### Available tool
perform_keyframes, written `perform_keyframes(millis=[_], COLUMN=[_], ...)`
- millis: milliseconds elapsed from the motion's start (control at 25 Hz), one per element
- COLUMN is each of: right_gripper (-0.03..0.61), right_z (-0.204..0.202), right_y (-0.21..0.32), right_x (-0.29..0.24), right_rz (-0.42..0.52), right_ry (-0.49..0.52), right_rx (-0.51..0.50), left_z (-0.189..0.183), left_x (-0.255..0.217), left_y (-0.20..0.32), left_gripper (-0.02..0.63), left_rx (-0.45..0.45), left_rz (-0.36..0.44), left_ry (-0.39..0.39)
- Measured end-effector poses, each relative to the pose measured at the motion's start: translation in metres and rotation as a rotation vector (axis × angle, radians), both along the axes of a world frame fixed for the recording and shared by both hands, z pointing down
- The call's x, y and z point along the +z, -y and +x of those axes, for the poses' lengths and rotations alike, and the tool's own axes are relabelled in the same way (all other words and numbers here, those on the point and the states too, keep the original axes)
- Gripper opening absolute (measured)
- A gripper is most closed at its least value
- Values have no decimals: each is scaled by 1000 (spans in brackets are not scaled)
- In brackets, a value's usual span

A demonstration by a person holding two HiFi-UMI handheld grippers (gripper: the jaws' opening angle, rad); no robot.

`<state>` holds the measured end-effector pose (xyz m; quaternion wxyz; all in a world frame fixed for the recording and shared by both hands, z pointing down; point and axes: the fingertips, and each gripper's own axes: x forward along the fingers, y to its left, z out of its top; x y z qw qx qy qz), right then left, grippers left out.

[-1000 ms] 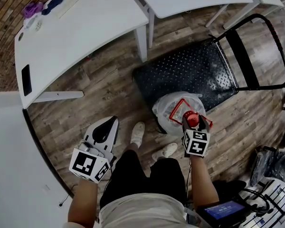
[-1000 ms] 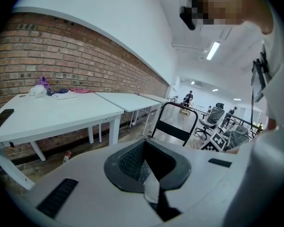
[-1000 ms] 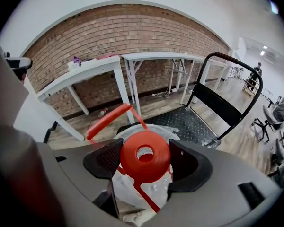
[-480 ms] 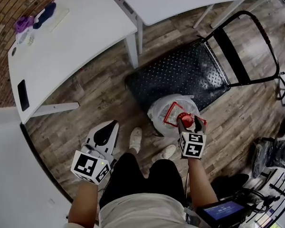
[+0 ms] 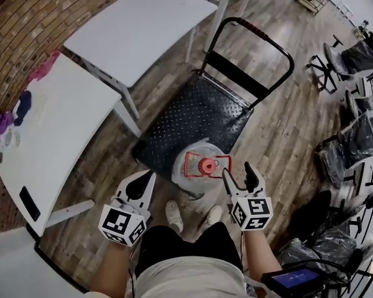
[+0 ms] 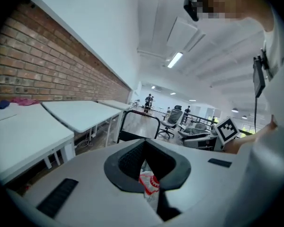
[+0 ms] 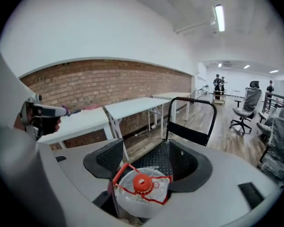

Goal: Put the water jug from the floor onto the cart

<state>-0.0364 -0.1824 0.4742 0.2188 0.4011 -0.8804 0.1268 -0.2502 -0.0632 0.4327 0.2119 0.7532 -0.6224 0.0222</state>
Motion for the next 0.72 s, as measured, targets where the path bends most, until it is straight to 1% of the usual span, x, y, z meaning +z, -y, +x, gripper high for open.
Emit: perform_keyframes(millis=[80,160,320,400,600,720], right_gripper=[299,238,188,152,58,51], right_z=[16,37,79,99,147,173], right_y=[-7,-15,-26,-35,-67,-92], right_x=[-27,-52,-88,-100,-118,-125], right_rz=[31,73,150,176,234,252], right_ry=[33,40,53,61,67,89], right_rx=[38,78,161,203,279,314], left_z=[13,29,62,77,107,126], left_x=[-12,-24,-41,-46,-60,-66], left_y=[8,12,16,14,-2,-22], left_gripper=[0,0,0,0,0,0], left_rx=[53,97,177,209,233,238], left_rz=[18,35,63,73,101,106], left_ry=[7,7,3,10,28,31])
